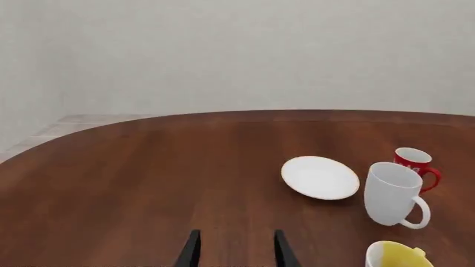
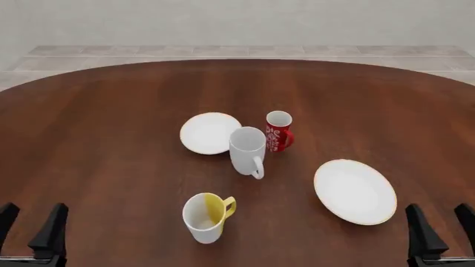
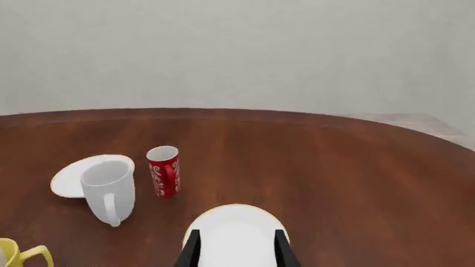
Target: Put the white mug on the left plate.
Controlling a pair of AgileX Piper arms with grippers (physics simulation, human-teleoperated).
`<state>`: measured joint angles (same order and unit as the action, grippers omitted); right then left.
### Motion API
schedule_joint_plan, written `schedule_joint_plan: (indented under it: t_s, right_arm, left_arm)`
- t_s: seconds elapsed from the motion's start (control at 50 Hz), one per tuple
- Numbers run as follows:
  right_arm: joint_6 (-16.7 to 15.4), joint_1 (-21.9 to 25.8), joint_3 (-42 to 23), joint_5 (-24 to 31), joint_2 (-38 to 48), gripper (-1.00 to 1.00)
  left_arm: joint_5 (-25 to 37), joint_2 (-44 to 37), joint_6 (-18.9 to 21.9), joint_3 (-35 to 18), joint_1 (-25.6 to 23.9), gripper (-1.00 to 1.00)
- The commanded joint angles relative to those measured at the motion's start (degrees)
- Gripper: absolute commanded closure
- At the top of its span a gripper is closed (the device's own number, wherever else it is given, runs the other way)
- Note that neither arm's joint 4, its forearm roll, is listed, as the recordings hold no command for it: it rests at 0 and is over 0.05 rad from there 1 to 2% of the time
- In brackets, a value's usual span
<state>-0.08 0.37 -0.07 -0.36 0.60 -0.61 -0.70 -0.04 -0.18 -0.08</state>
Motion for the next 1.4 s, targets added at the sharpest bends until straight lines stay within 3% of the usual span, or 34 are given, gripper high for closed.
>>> schedule_joint_plan:
  t_s: [0.02,0.18,0.38,0.8,0.98,1.4]
  right_arm:
    - [-0.64,0.41,-0.12,0.48,-0.30,-1.00]
    - [-1.72,-0.57,-0.15,0.61,-0.30,-1.00]
    - [-0.73,-0.93,-3.59,0.81,3.54,-1.00]
    - [-3.56,5.11,-20.00,4.80,23.52,-1.00]
    - [-1.50,7.67,-27.69,7.70,32.94,-1.00]
    - [-2.53,15.50,-40.96,13.32,45.68,-1.00]
  left_arm:
    - [0.89,0.59,0.14,-0.15,0.84,-1.00]
    - [0.93,0.67,-0.07,-0.35,1.49,-1.00]
    - [1.04,0.68,-0.56,-0.31,2.05,-1.00]
    - [1.37,0.68,-1.04,-0.55,2.58,-1.00]
    - [1.64,0.68,-0.98,-0.60,2.49,-1.00]
    - [1.54,0.69,-1.26,-0.70,2.14,-1.00]
